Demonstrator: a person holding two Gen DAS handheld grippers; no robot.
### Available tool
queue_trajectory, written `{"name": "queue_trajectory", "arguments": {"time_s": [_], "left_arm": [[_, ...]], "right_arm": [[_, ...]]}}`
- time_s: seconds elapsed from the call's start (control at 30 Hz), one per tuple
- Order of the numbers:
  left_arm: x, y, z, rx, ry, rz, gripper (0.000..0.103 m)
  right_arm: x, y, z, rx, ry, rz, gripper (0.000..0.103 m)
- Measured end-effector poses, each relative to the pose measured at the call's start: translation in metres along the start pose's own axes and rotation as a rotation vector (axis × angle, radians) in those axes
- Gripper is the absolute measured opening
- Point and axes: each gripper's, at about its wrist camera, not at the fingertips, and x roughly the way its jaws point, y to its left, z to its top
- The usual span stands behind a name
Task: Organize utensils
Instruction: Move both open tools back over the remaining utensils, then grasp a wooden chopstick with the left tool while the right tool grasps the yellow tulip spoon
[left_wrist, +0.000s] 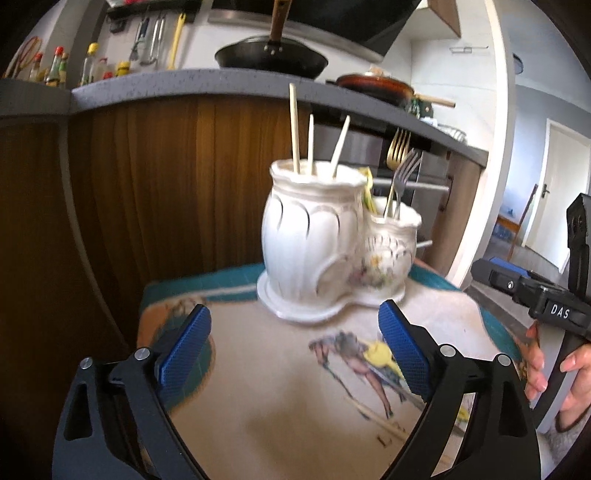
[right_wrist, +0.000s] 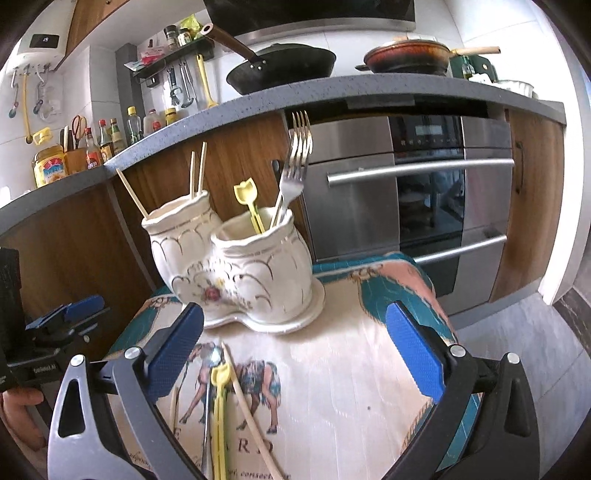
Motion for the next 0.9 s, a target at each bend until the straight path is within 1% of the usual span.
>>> {"name": "queue_trajectory", "arguments": {"time_s": [0.13, 0.2, 0.27, 0.37, 0.43, 0.57, 0.6, 0.67, 0.7, 0.73, 0.8, 0.87, 0.9], "left_arm": [[0.002, -0.011, -0.012, -0.017, 0.075, 0.024, 0.092], [0.004, -0.017, -0.017, -0.022, 0.128, 0.035, 0.092], [0.005, -0.026, -0.026, -0.030, 0.187, 0.019, 0.092], [0.006, -0.041, -0.037, -0.011, 0.241, 0.022, 0.092], [0.005, -0.051, -0.044, -0.001, 0.269, 0.008, 0.092], [0.007, -0.075, -0.055, 0.057, 0.332, -0.018, 0.090], [0.008, -0.078, -0.058, 0.064, 0.345, -0.024, 0.089], [0.010, -0.080, -0.062, 0.072, 0.371, -0.029, 0.080], [0.012, -0.081, -0.064, 0.074, 0.388, -0.029, 0.074], [0.013, -0.082, -0.065, 0.081, 0.395, -0.025, 0.069], [0.012, -0.083, -0.067, 0.116, 0.392, -0.003, 0.063], [0.010, -0.082, -0.067, 0.127, 0.387, 0.000, 0.054], [0.011, -0.080, -0.066, 0.130, 0.386, -0.002, 0.047]], "right_arm": [[0.001, 0.002, -0.004, -0.011, 0.022, 0.012, 0.098], [0.003, 0.004, -0.005, -0.028, 0.028, 0.012, 0.098], [0.003, 0.005, -0.006, -0.039, 0.028, 0.010, 0.098], [0.004, 0.005, -0.007, -0.038, 0.036, 0.022, 0.098], [0.004, 0.004, -0.007, -0.035, 0.039, 0.027, 0.098], [0.002, 0.002, -0.006, -0.034, 0.041, 0.037, 0.098], [0.001, 0.002, -0.005, -0.033, 0.039, 0.039, 0.098], [-0.001, 0.002, -0.004, -0.033, 0.035, 0.041, 0.098], [-0.002, 0.001, -0.004, -0.034, 0.032, 0.042, 0.098], [-0.003, 0.001, -0.003, -0.036, 0.031, 0.043, 0.098], [-0.004, 0.001, -0.003, -0.039, 0.028, 0.044, 0.098], [-0.005, 0.001, -0.002, -0.042, 0.026, 0.047, 0.098], [-0.006, 0.001, -0.002, -0.044, 0.026, 0.049, 0.098]]}}
